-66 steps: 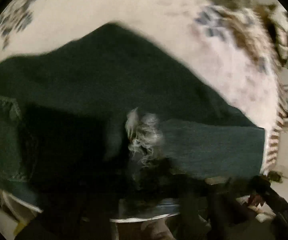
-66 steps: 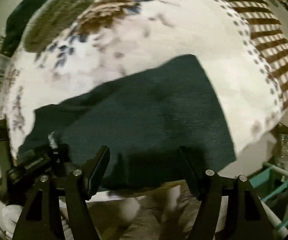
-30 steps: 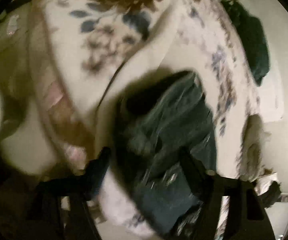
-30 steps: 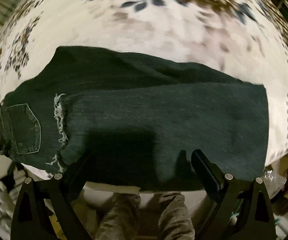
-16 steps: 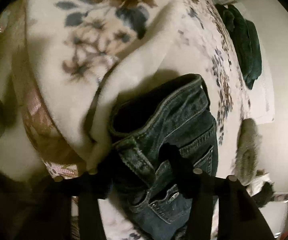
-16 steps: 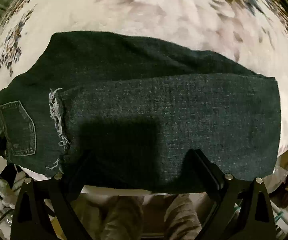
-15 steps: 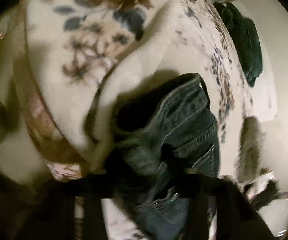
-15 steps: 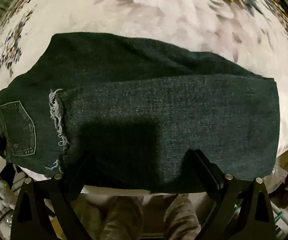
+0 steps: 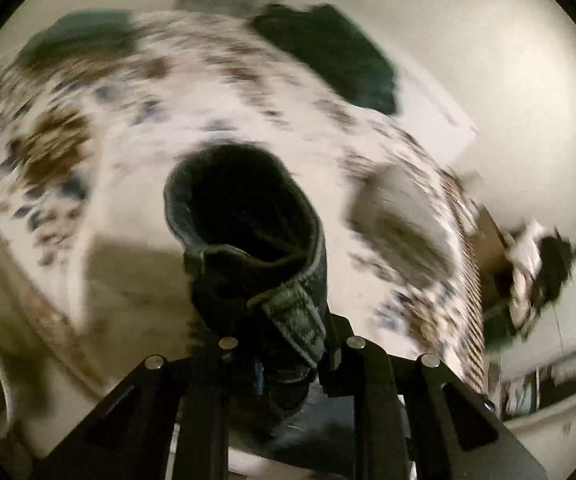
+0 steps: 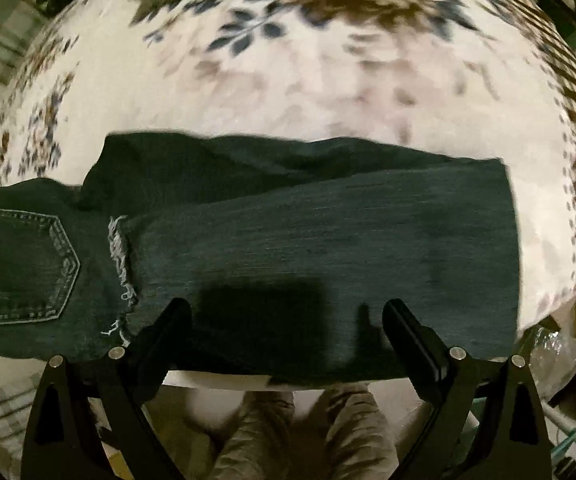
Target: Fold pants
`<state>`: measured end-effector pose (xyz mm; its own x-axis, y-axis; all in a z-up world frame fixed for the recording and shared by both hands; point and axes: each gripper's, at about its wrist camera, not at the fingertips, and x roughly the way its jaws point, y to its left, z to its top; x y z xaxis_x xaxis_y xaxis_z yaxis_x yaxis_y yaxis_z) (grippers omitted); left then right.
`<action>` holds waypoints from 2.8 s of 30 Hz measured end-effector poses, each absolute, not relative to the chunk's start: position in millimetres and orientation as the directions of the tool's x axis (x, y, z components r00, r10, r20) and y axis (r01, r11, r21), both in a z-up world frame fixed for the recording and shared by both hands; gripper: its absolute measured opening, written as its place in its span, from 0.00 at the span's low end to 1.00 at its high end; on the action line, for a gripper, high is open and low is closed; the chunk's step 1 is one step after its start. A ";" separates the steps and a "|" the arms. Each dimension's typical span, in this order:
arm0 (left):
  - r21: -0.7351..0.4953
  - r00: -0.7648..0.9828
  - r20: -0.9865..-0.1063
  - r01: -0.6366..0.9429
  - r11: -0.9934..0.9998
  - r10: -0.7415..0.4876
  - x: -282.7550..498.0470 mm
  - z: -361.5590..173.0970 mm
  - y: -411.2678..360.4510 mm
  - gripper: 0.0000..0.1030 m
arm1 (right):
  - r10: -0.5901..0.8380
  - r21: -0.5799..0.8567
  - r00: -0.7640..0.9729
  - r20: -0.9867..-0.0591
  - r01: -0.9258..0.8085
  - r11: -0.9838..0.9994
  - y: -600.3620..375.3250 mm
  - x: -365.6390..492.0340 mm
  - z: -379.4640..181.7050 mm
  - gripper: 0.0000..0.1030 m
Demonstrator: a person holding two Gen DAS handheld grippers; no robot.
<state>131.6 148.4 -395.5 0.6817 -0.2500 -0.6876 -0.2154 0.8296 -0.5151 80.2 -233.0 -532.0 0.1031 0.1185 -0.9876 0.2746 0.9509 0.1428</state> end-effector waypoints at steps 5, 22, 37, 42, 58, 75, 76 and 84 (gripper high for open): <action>-0.501 0.619 -0.688 -0.026 0.865 -0.380 135.1 -378.8 38.9 0.15 | 0.114 0.153 0.129 -0.985 0.351 0.924 -300.0 52.9 -501.6 0.95; -0.230 0.231 -0.934 0.190 0.954 -0.271 117.1 -481.5 -139.8 0.22 | 0.129 0.191 0.158 -0.979 0.484 0.854 -444.8 -11.7 -495.6 0.95; -0.147 0.286 -0.947 0.010 0.989 -0.144 123.6 -418.8 -42.3 0.68 | 0.438 0.493 0.230 -0.869 0.318 0.810 -376.5 61.8 -503.7 0.97; -0.057 0.254 -0.967 -0.105 0.993 -0.028 135.5 -443.8 13.5 0.68 | 0.507 0.508 0.110 -0.855 0.375 0.776 -351.9 81.5 -562.8 0.96; -0.176 0.241 -0.960 -0.123 0.977 -0.143 163.0 -472.8 4.2 0.68 | 0.339 0.455 0.320 -0.885 0.434 0.778 -417.6 26.1 -480.7 0.10; -0.217 0.091 -0.973 -0.071 0.974 -0.210 201.6 -548.2 -32.0 0.77 | 0.385 0.458 0.252 -0.888 0.546 0.701 -488.0 -3.9 -543.2 0.63; -0.231 0.092 -0.970 -0.083 0.969 -0.224 200.7 -545.3 -30.5 0.77 | 0.400 0.479 0.266 -0.877 0.554 0.681 -492.4 -8.8 -540.7 0.68; -0.300 0.049 -0.954 -0.076 0.951 -0.297 188.2 -557.3 -38.6 0.77 | 0.565 0.557 0.226 -0.793 0.644 0.524 -481.1 -38.8 -595.4 0.76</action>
<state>188.2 -38.6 -557.3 0.0487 -0.2966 -0.9538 -0.0762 0.9510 -0.2996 -38.8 -481.1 -595.4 0.2263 0.5653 -0.7932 0.6437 0.5244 0.5574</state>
